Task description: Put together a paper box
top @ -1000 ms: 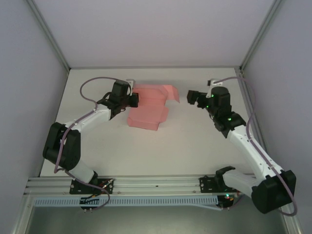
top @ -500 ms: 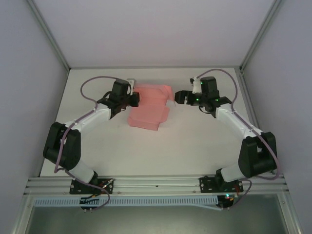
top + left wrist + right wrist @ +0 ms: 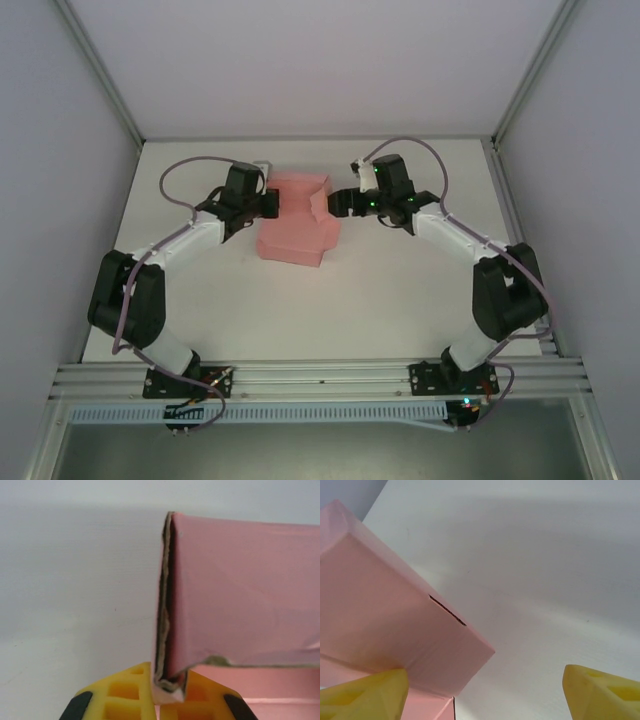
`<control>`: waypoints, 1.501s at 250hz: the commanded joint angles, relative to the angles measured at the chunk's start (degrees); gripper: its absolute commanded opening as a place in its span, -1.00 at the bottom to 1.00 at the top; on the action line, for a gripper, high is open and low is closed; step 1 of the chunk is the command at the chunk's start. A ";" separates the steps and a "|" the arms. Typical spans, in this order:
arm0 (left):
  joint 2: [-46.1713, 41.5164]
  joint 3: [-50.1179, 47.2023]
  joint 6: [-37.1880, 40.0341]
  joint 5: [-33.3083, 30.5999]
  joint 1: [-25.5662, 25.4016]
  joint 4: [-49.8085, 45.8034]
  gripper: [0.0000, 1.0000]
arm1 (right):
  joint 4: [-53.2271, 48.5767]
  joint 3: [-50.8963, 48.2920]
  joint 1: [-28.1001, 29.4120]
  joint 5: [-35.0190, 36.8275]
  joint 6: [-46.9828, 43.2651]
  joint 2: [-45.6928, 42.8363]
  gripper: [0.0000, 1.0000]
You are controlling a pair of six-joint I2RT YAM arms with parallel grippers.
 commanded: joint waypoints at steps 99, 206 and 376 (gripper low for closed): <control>-1.20 1.63 0.82 1.41 -0.83 0.48 -1.00 | -11.65 -1.33 1.14 -0.40 -11.32 -9.44 0.40; -1.12 2.04 0.95 2.36 -0.87 0.52 -1.00 | -5.66 8.07 2.14 -3.59 -10.46 1.02 0.23; 2.46 7.59 -8.32 -5.94 -2.34 -6.08 -1.00 | -0.64 13.52 12.01 71.05 1.56 13.25 -0.87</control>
